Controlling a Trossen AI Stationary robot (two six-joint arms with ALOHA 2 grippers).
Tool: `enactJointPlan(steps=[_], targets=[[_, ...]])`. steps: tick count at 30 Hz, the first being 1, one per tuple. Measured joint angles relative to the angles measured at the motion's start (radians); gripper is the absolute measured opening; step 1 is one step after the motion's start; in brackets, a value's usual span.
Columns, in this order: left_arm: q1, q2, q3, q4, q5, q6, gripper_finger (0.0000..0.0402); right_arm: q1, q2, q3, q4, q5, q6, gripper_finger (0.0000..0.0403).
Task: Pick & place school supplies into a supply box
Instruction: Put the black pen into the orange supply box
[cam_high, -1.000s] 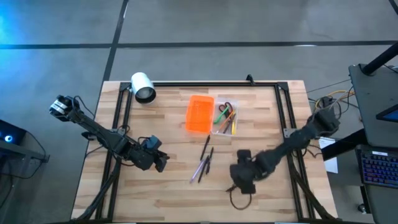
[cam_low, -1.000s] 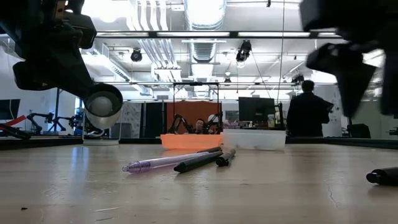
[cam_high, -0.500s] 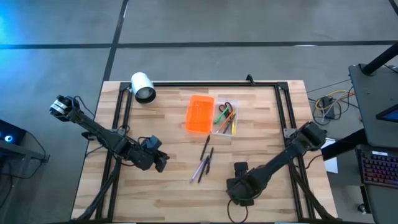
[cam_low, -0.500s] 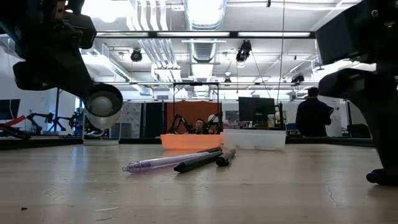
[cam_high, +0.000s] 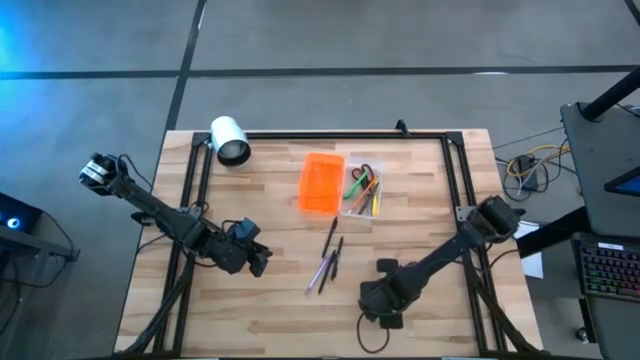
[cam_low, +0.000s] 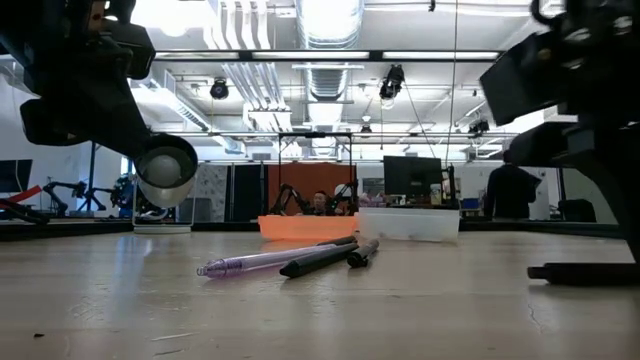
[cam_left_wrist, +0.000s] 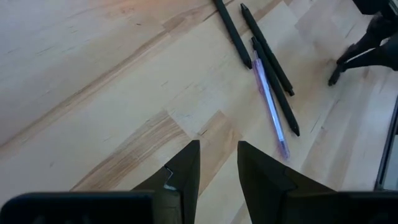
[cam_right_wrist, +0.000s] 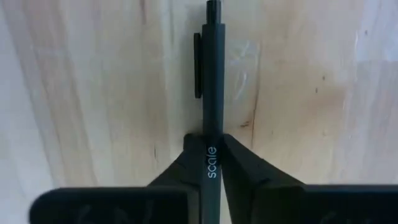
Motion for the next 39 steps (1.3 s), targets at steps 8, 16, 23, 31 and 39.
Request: enactJointPlan(steps=[8,16,23,31,39], targets=[[0.0,0.0,0.0,0.0,0.0,0.003,0.009,-0.084,-0.062,-0.015,0.007,0.002,0.145,0.0022],[0.0,0.0,0.0,0.001,-0.003,0.023,0.009,-0.187,-0.238,-0.044,0.045,0.324,0.57,0.0021],[0.0,0.0,0.0,0.007,-0.004,0.023,0.009,-0.337,-0.451,-0.12,0.077,0.523,0.798,0.0023],[0.001,0.0,0.0,0.015,-0.005,0.019,0.009,-0.604,-0.47,-0.156,0.088,0.501,0.581,0.0027],[0.001,0.0,0.0,0.066,-0.005,-0.012,0.009,-0.801,-0.376,-0.151,0.164,0.367,0.4,0.0032]])
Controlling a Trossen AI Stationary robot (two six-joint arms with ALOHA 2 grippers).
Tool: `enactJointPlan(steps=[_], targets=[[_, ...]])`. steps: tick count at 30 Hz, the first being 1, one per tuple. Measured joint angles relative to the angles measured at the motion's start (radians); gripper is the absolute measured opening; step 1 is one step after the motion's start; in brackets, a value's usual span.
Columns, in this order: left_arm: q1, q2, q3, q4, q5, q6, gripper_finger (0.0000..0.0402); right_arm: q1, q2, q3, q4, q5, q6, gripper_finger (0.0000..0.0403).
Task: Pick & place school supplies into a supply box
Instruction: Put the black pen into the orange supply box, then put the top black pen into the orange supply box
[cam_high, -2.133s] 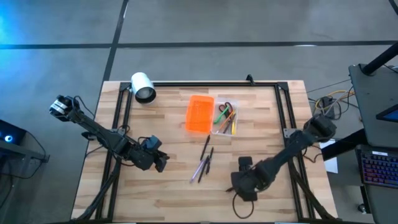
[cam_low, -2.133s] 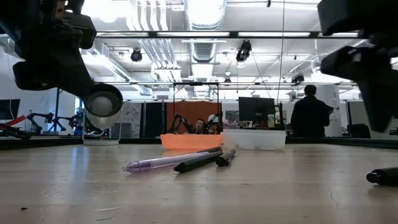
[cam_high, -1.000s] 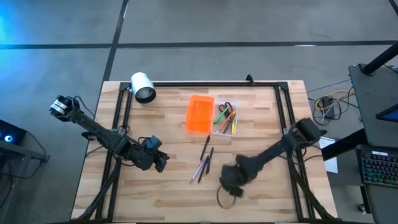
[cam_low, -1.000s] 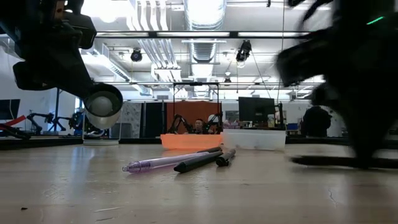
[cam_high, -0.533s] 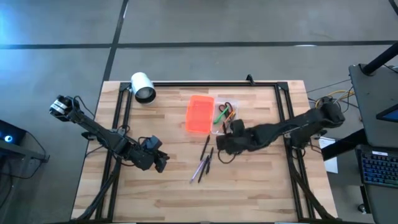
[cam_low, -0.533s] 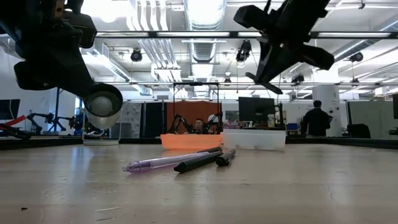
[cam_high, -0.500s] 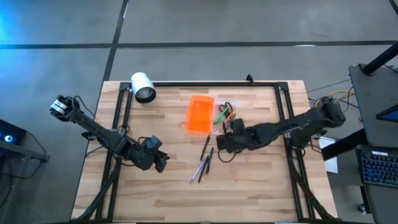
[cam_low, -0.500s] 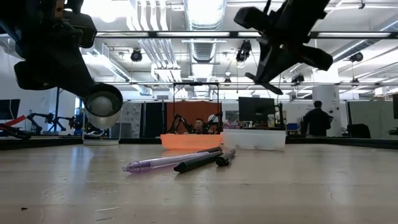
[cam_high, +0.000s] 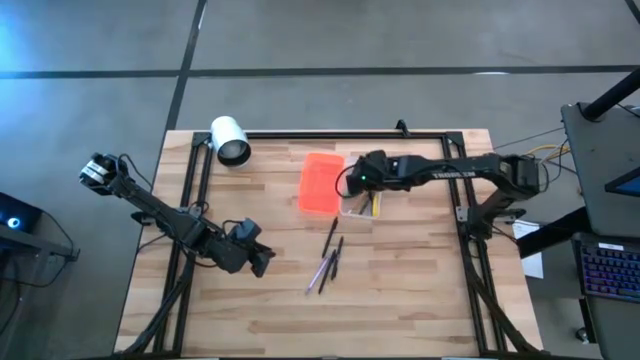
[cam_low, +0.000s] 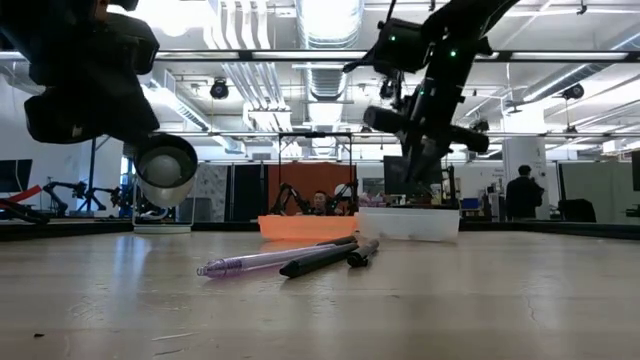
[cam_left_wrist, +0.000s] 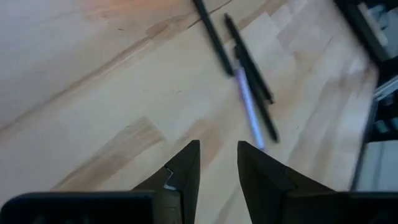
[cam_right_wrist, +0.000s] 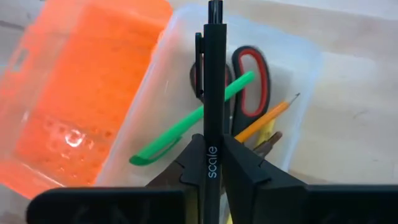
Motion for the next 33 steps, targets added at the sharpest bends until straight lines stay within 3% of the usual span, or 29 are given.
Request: enactJointPlan(steps=[4,10,15,21,27,33], targets=[[0.0,0.0,0.0,0.031,-0.001,-0.017,0.009,-0.017,0.042,0.002,0.021,-0.019,0.0,0.0063],[0.001,0.0,0.0,0.049,-0.024,-0.03,0.009,0.001,0.047,0.002,0.032,-0.017,-0.006,0.0145],[0.001,0.0,0.0,0.06,-0.079,-0.035,0.009,0.071,-0.022,0.002,0.039,0.087,-0.062,0.0202],[0.001,0.0,0.0,0.114,-0.162,-0.037,0.009,0.207,-0.127,0.002,0.043,0.164,-0.083,0.0225],[0.012,0.0,0.0,0.131,-0.217,-0.022,0.009,0.351,-0.188,0.002,0.035,0.201,0.085,0.0226],[0.024,0.004,0.0,0.128,-0.16,0.013,0.009,0.489,-0.176,0.002,-0.159,0.207,0.48,0.0226]])
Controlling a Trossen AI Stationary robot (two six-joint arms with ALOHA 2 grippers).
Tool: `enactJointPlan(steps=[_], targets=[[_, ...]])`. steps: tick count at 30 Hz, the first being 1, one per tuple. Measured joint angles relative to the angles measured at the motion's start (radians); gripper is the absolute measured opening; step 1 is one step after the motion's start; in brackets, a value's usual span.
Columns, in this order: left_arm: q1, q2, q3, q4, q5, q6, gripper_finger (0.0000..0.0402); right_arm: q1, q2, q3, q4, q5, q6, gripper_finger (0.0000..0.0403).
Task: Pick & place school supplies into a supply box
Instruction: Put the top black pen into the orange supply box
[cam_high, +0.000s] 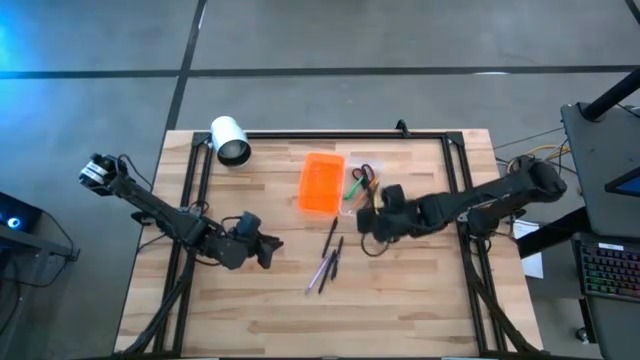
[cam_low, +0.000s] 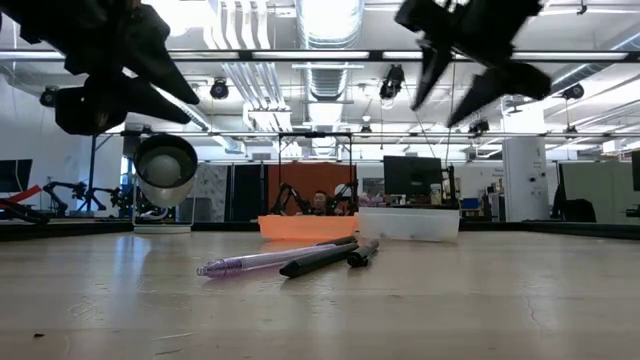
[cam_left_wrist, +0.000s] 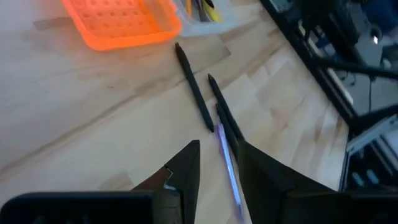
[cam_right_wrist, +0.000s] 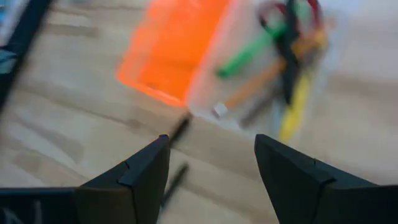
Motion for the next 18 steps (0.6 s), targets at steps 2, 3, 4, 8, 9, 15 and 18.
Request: enactJointPlan(steps=[2,3,4,8,9,15,18], targets=[[0.002,0.009,0.0,-0.001,0.022,0.034,0.009,0.046,0.024,0.0,-0.07,-0.058,0.128,0.0225],[0.004,0.015,0.0,0.0,0.031,0.047,0.009,0.068,0.04,0.001,-0.097,-0.096,0.183,0.0225],[0.005,0.023,0.0,0.001,0.045,0.057,0.009,0.089,0.054,0.003,-0.113,-0.134,0.233,0.0224],[0.025,0.079,0.0,0.041,0.089,0.074,0.009,0.166,0.105,0.005,-0.136,-0.243,0.433,0.0224],[0.032,0.097,0.0,0.064,0.1,0.082,0.009,0.185,0.117,0.005,-0.14,-0.26,0.474,0.0224],[0.116,0.264,0.112,0.092,0.188,0.144,0.009,0.271,0.139,0.005,-0.211,-0.296,0.597,0.0224],[0.17,0.364,0.203,0.073,0.235,0.178,0.009,0.28,0.128,0.005,-0.275,-0.316,0.571,0.0224]])
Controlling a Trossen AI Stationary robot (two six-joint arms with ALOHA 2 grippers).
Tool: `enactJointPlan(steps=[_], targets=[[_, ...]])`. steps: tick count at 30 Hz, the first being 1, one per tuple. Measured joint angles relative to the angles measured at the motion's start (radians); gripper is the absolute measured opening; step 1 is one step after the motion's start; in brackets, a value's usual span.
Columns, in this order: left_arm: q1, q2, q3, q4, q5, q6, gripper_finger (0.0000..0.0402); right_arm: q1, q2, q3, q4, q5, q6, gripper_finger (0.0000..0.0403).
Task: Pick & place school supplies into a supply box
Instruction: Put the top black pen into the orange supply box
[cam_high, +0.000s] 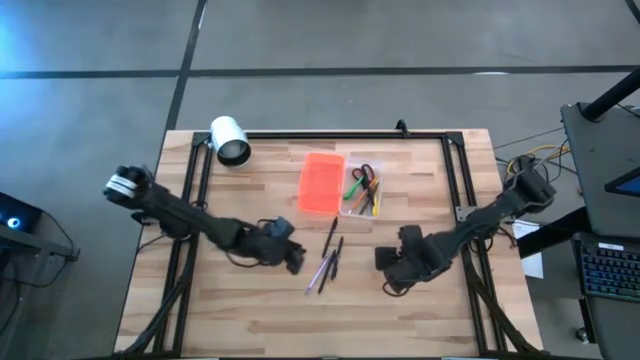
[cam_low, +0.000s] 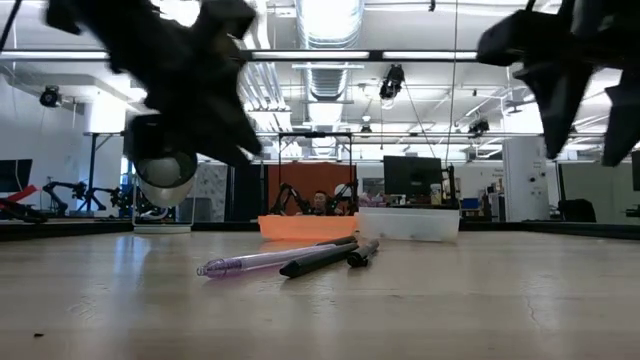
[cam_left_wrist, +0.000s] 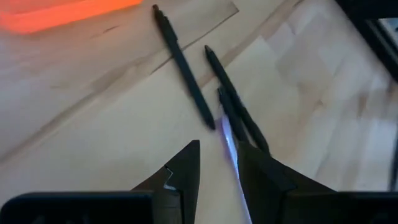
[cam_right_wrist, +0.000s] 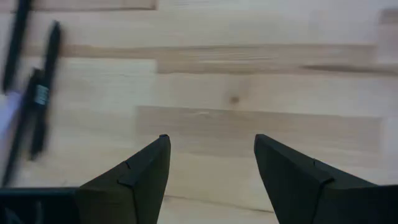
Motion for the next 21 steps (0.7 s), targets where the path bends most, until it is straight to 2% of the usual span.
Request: enactJointPlan(steps=[6,10,15,18,21], targets=[[0.136,0.203,0.192,-0.011,0.087,0.012,0.009,-0.013,-0.025,0.0,-0.122,-0.036,-0.243,0.0224],[0.204,0.335,0.328,-0.108,0.116,-0.05,0.009,-0.021,-0.052,-0.003,-0.157,-0.025,-0.385,0.0224],[0.223,0.476,0.534,-0.291,0.153,-0.069,0.009,-0.021,-0.085,-0.008,-0.159,0.039,-0.556,0.0224],[0.222,0.557,0.682,-0.459,0.142,-0.056,0.009,-0.024,-0.098,-0.012,-0.159,0.065,-0.62,0.0224],[0.225,0.642,0.818,-0.673,0.088,-0.033,0.009,-0.029,-0.109,-0.016,-0.158,0.091,-0.645,0.0224]])
